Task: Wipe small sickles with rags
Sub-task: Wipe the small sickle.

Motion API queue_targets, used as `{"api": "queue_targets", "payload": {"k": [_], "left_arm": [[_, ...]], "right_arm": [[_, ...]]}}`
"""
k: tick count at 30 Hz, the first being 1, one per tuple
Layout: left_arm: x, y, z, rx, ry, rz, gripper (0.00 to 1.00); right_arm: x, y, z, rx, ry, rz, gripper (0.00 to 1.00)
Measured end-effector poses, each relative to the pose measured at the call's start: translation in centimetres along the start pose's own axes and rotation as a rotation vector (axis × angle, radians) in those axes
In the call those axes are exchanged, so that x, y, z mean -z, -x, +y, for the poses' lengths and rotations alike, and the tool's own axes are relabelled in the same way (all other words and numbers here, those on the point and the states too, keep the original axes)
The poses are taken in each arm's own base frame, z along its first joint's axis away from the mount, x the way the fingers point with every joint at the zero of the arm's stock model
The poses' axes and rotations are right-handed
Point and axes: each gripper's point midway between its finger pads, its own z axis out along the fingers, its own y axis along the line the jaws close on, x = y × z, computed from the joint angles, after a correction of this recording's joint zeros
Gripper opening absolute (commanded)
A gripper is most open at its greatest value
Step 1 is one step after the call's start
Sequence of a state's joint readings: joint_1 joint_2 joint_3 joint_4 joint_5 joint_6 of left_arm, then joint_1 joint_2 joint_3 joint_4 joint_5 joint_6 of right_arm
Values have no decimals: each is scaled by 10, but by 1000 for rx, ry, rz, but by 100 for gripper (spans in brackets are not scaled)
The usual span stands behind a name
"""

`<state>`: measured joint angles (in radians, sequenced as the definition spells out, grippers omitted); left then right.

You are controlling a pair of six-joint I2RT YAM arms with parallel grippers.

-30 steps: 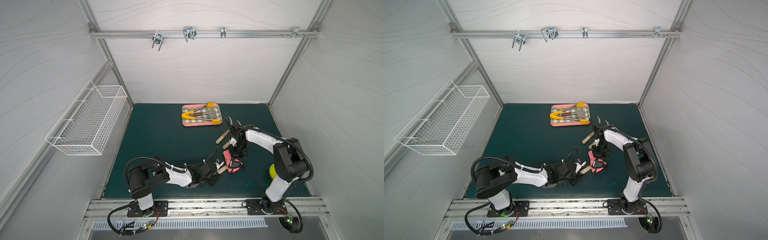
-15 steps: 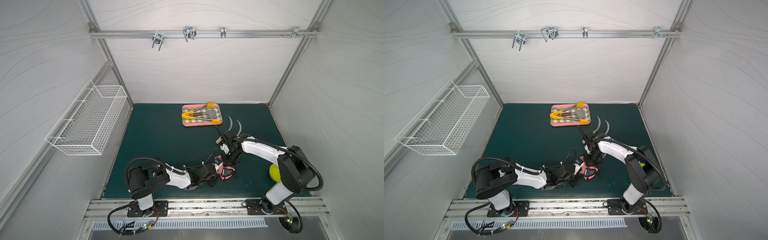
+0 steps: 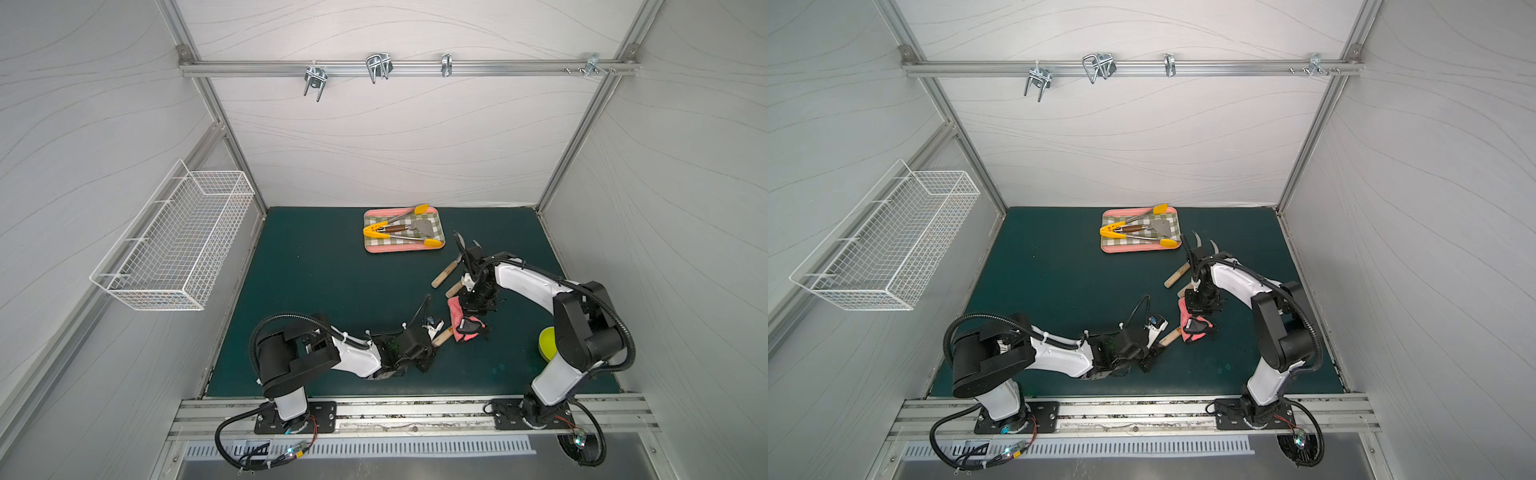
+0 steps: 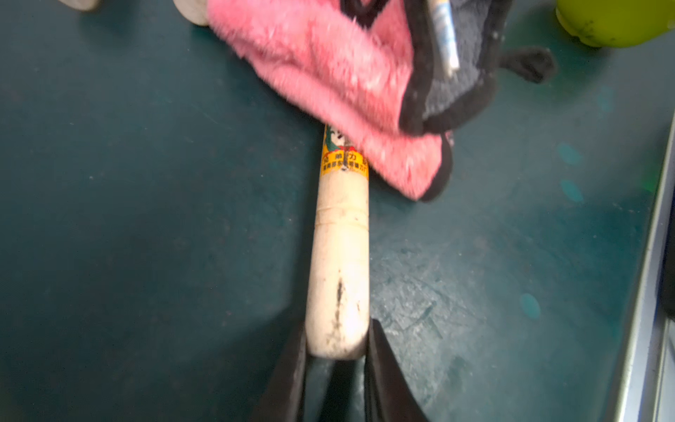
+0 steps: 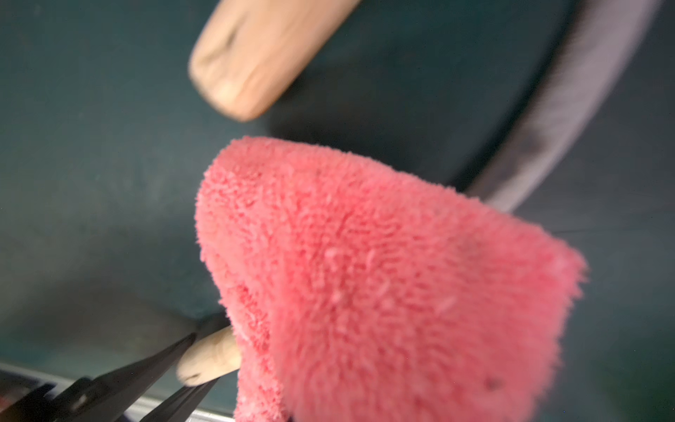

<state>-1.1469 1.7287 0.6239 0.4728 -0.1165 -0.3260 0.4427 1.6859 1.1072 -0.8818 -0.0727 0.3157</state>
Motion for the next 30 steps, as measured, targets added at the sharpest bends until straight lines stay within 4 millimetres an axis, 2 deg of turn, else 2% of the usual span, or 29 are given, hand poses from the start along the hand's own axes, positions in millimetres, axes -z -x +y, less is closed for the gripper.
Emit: {"api": "queue_targets", "payload": {"k": [3,6,10,13,16,19,30], "left_arm": [[0,1,0,5,0,-5,0],[0,-1,1,6,3,3,0],[0,-2,1,6,5,8,0],[1,-3,1,13,5,5,0],[1,-3,1,14,3,5,0],[1,-3,1,14,2,4,0],[3,-2,3,16,8,5,0]], "right_arm": [[0,-1,3,31,-13,-3,4],[-3,-10,21,94,-9,10,4],[-9,-40,58,198,27,54,5],[-6,-58,70,209,76,64,5],[-8,-66,66,176,98,84,5],[-9,-61,54,120,110,89,5],[-4,5,-6,-73,61,26,5]]}}
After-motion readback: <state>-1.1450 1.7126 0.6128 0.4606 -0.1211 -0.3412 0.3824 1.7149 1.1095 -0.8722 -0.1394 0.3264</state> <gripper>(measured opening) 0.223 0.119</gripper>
